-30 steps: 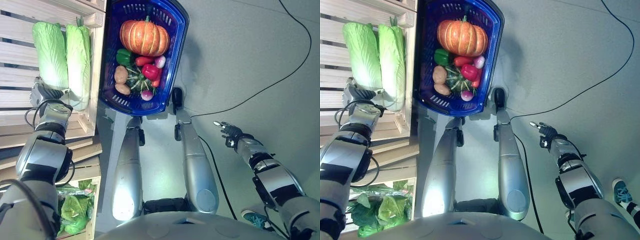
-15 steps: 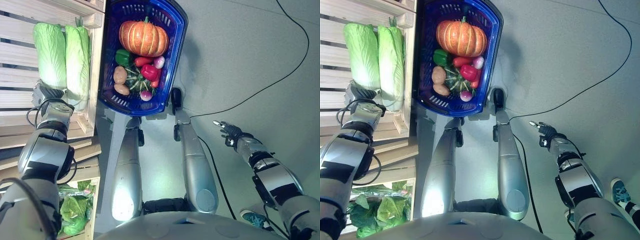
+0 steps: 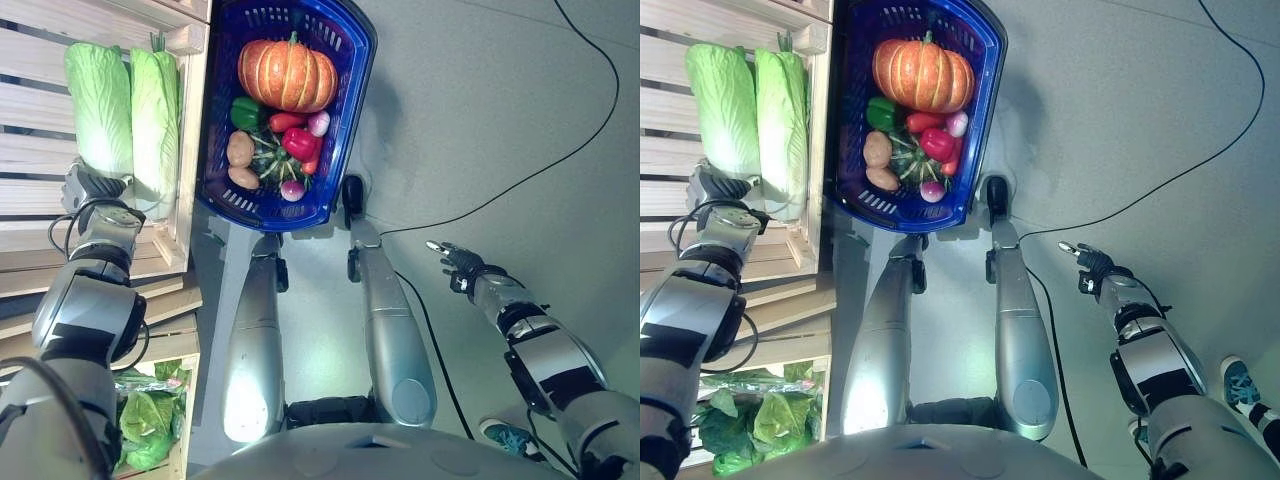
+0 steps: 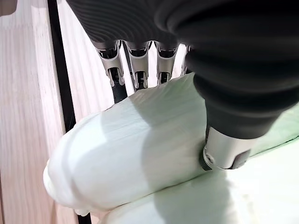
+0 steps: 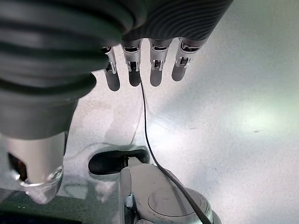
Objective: Pick up fruits and vegetables into the basket
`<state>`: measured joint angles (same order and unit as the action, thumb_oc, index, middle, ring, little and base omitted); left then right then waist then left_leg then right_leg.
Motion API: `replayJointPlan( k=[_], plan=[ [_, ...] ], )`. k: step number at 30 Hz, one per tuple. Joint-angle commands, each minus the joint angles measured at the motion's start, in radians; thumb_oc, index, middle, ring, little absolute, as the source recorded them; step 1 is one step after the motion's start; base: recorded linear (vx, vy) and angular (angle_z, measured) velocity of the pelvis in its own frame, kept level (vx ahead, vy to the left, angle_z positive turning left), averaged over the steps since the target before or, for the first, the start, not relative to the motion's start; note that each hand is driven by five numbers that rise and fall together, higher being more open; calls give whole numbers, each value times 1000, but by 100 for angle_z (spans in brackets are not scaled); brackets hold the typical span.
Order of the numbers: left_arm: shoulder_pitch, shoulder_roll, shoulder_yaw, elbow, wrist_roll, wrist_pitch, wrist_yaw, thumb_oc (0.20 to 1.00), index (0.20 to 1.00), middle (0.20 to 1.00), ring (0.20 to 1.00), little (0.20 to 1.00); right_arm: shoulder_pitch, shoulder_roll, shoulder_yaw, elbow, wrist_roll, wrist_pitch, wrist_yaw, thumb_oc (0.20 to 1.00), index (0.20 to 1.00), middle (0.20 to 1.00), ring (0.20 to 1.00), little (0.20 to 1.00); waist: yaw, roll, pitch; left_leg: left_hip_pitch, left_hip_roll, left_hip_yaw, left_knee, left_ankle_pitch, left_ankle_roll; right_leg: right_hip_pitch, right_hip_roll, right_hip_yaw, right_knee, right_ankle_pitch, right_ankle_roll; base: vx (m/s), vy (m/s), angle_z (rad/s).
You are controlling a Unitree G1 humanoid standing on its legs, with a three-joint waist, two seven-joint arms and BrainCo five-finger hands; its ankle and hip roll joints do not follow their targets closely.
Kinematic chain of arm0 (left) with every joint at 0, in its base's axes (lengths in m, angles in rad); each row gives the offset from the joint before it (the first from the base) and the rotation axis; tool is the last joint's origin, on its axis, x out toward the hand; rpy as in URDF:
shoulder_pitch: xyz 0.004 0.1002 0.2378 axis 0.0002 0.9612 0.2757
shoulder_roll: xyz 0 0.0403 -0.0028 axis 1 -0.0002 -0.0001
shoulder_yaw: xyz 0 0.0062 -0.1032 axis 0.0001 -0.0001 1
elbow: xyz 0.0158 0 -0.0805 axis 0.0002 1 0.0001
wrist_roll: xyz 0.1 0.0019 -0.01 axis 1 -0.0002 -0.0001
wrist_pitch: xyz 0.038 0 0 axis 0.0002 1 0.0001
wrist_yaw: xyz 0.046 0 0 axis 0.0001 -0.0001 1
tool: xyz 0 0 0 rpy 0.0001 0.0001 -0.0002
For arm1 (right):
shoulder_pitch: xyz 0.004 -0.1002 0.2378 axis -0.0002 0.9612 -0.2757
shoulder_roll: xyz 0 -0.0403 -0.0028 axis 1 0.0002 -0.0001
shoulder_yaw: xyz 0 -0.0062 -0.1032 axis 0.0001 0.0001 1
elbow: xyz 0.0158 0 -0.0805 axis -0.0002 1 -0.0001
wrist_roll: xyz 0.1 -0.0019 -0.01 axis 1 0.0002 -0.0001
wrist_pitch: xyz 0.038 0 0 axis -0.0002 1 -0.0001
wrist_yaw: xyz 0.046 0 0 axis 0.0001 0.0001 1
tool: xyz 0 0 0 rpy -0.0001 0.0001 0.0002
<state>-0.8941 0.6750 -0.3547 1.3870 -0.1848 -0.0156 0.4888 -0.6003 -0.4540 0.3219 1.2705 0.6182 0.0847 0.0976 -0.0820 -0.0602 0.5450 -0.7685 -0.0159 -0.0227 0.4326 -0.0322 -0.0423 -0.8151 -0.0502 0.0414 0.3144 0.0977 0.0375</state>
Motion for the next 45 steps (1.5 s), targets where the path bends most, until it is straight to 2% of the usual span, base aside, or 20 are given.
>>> replayJointPlan(
  k=[1,5,10,13,19,21,25,29,36,41,45],
  plan=[
    [62,-87,81,-2,-154,-98,-68,200,200,200,200,200,62,-23,6,19,50,-30,0,1000,1000,1000,1000,1000,5,22,-25,15,-18,9,-105,57,-9,55,55,-79,56,-131,-5,0,0,0],
    [100,-87,143,-50,-240,-202,-33,200,200,200,200,200,65,-25,-22,8,89,-91,-15,1000,1000,1000,1000,1000,11,38,-25,21,-21,3,-109,63,-10,59,53,-80,58,-130,-7,0,0,0],
    [167,-95,203,-172,-276,-292,17,200,200,200,200,200,78,-22,-58,-50,143,-186,-30,1000,1000,1000,1000,1000,21,51,-25,41,-24,-4,-121,63,-10,80,53,-79,51,-135,-7,-12,-45,0],
    [204,-98,228,-258,-258,-335,48,200,200,200,200,200,84,-23,-83,-107,165,-232,-57,1000,1000,1000,1000,1000,28,56,-25,52,-25,-7,-130,63,-8,91,52,-84,45,-136,-8,-10,-26,2],
    [275,-105,218,-507,-148,-365,138,200,200,200,200,200,115,-28,-113,-303,187,-305,-140,1000,1000,1000,1000,1000,39,61,-25,64,-28,-10,-136,56,-8,109,53,-89,44,-146,-10,-3,-11,0],
    [297,-107,202,-624,-99,-385,148,200,200,200,200,200,138,-17,-120,-419,176,-331,-193,1000,1000,1000,1000,1000,41,61,-25,64,-28,-11,-139,55,-7,111,54,-89,41,-144,-9,4,-16,0],
    [307,-112,186,-748,-18,-428,138,200,200,200,200,200,165,-2,-127,-551,148,-377,-232,1000,1000,1000,1000,1000,41,61,-25,63,-28,-6,-142,53,-4,111,53,-90,38,-141,-8,2,-5,2],
    [286,-97,164,-860,22,-423,119,200,200,200,200,200,178,10,-123,-679,116,-419,-270,1000,1000,1000,1000,1000,36,64,-25,64,-29,-2,-152,60,-2,113,53,-90,29,-133,-7,0,-2,1],
    [285,-79,135,-984,102,-419,57,200,200,200,200,200,188,18,-140,-823,67,-446,-296,1000,1000,1000,1000,1000,29,75,-25,73,-30,5,-156,55,0,118,51,-87,28,-137,-2,3,7,-1],
    [291,-46,103,-1057,142,-382,-42,200,200,200,200,200,200,17,-157,-943,40,-461,-273,1000,1000,1000,1000,1000,20,83,-25,76,-30,15,-164,58,2,120,50,-85,21,-133,2,6,25,-7],
    [294,-17,76,-1118,165,-336,-125,200,200,200,200,200,207,15,-155,-1053,31,-448,-236,1000,1000,1000,1000,1000,14,85,-25,77,-29,21,-169,61,2,122,48,-84,17,-128,7,-3,9,-3]
  ],
)
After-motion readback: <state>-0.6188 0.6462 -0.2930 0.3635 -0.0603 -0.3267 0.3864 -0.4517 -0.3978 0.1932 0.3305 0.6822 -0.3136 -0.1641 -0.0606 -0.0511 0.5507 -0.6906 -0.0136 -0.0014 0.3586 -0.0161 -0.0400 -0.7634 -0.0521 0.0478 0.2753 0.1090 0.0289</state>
